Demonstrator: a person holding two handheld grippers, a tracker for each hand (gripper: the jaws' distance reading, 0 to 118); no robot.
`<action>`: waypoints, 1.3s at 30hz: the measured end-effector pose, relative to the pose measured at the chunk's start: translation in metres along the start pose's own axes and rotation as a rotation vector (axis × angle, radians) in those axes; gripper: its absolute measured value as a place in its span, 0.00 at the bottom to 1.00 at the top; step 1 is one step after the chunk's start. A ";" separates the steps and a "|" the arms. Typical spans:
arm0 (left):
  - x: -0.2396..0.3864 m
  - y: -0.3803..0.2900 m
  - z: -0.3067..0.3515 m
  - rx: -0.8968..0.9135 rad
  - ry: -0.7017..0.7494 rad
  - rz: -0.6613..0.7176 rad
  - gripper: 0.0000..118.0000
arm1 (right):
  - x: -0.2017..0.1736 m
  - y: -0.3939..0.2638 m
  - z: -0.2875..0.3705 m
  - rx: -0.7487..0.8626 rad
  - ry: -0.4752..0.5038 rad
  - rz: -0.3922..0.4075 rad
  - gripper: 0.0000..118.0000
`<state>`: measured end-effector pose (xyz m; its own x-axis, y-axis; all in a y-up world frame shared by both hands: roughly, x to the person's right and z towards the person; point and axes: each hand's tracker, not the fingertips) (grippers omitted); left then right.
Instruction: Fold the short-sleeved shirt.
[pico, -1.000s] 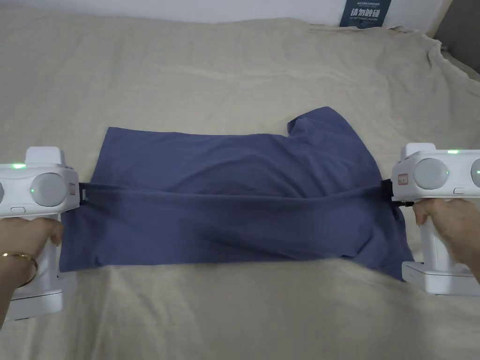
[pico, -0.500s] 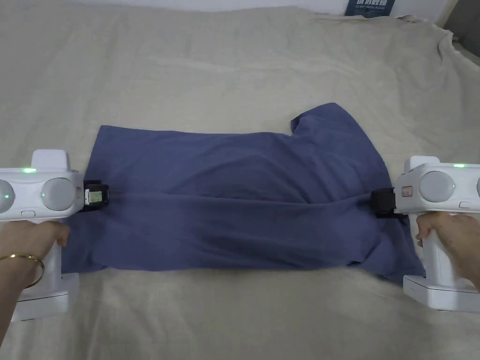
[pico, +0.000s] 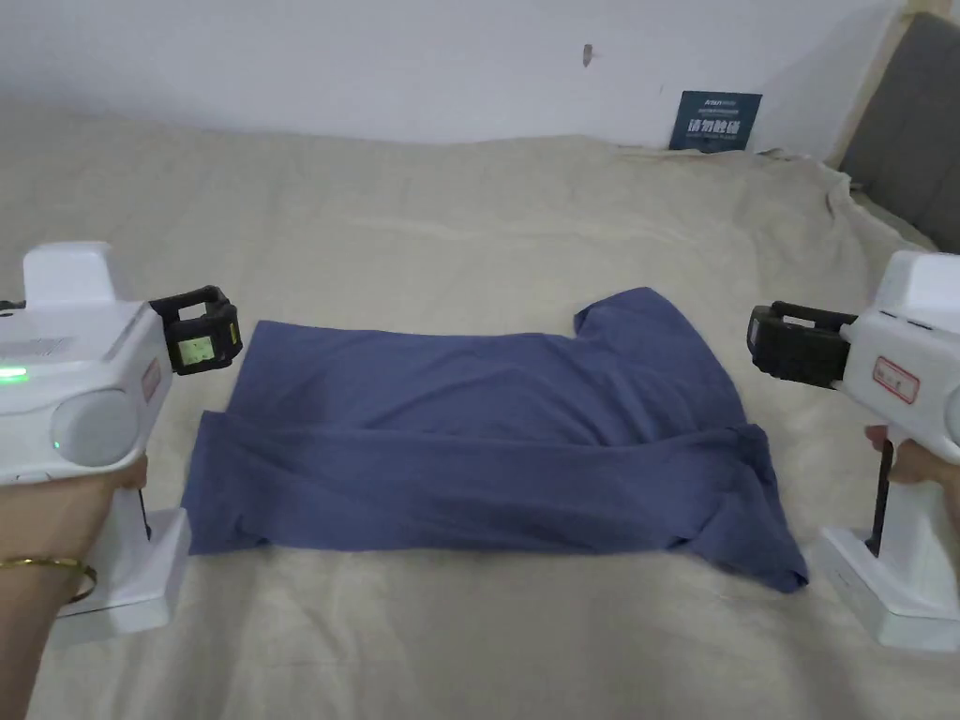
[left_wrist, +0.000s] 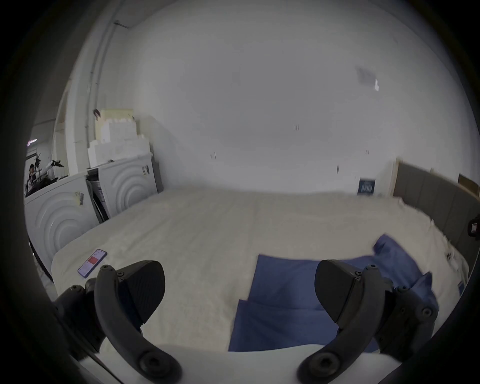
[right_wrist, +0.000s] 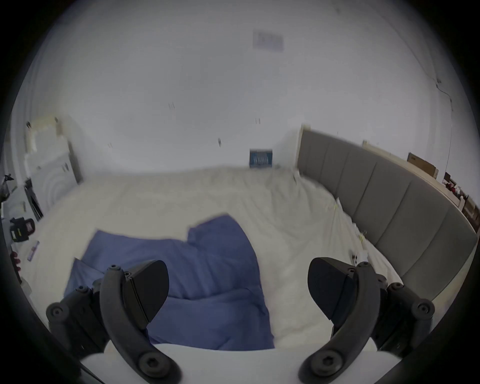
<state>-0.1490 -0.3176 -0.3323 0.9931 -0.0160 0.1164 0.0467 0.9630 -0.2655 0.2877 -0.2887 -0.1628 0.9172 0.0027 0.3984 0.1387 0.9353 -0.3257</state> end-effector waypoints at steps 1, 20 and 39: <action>0.003 -0.002 0.013 0.022 -0.003 0.004 1.00 | -0.003 -0.003 0.016 0.051 0.001 -0.002 0.92; 0.036 -0.055 0.142 0.128 -0.115 -0.077 0.00 | -0.003 -0.078 0.132 0.187 -0.004 -0.077 0.00; 0.037 -0.053 0.140 0.098 -0.132 -0.055 0.00 | -0.005 -0.068 0.117 0.117 -0.003 -0.041 0.00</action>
<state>-0.1294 -0.3316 -0.1795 0.9662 -0.0404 0.2544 0.0837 0.9833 -0.1618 0.2296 -0.3109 -0.0424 0.9107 -0.0353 0.4115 0.1309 0.9696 -0.2066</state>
